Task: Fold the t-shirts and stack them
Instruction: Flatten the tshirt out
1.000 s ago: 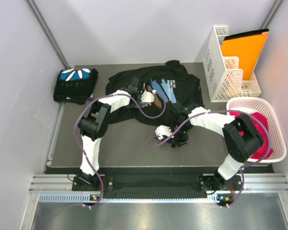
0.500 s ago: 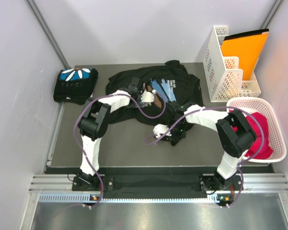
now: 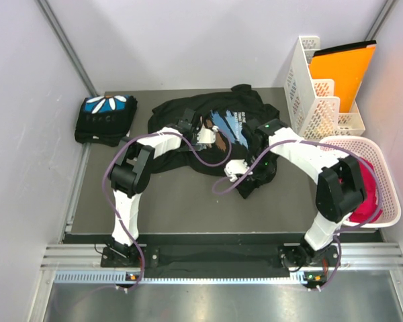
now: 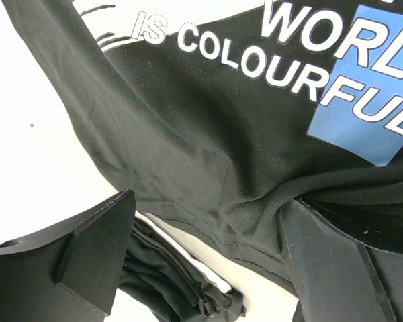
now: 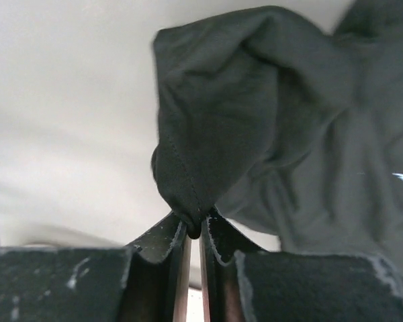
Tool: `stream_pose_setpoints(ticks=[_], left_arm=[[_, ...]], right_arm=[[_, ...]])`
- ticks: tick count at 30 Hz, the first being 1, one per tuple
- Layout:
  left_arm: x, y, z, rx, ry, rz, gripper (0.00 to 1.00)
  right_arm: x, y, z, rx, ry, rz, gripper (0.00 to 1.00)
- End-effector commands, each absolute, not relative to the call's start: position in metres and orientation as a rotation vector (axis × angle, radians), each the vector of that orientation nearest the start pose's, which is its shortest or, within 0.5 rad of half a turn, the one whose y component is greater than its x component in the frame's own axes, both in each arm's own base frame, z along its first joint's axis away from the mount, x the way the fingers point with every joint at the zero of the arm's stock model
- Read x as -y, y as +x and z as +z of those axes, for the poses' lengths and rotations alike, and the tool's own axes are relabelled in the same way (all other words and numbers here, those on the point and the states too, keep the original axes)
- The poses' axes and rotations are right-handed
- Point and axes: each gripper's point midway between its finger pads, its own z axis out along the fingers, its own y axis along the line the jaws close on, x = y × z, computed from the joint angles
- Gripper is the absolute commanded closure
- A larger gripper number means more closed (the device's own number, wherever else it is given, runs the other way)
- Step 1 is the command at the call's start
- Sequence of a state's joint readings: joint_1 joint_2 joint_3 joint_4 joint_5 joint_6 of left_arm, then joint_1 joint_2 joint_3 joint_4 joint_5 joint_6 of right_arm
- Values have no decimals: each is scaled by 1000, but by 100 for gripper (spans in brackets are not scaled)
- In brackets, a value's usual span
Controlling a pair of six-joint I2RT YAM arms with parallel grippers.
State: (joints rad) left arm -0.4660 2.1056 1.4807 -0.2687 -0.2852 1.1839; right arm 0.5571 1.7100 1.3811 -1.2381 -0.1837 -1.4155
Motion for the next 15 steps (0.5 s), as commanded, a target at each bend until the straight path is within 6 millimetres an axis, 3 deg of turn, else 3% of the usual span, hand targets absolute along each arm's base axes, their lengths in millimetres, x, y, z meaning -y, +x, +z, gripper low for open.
stream_pose_setpoints(ticks=[1, 2, 6, 11, 15], left_arm=[[163, 514, 79, -1753, 1709, 652, 7], [163, 514, 79, -1754, 1708, 652, 7], [163, 514, 83, -1745, 1709, 658, 7], [160, 513, 85, -1739, 1719, 673, 7], [159, 512, 85, -1741, 1721, 678, 7]], right_arm=[[-125, 226, 97, -1692, -2714, 350, 88], [-124, 224, 93, -1703, -2720, 357, 86], [-111, 221, 75, -1803, -2736, 318, 58], [-123, 247, 93, -1880, -2466, 355, 52], [-132, 237, 100, -2028, -2275, 588, 55]])
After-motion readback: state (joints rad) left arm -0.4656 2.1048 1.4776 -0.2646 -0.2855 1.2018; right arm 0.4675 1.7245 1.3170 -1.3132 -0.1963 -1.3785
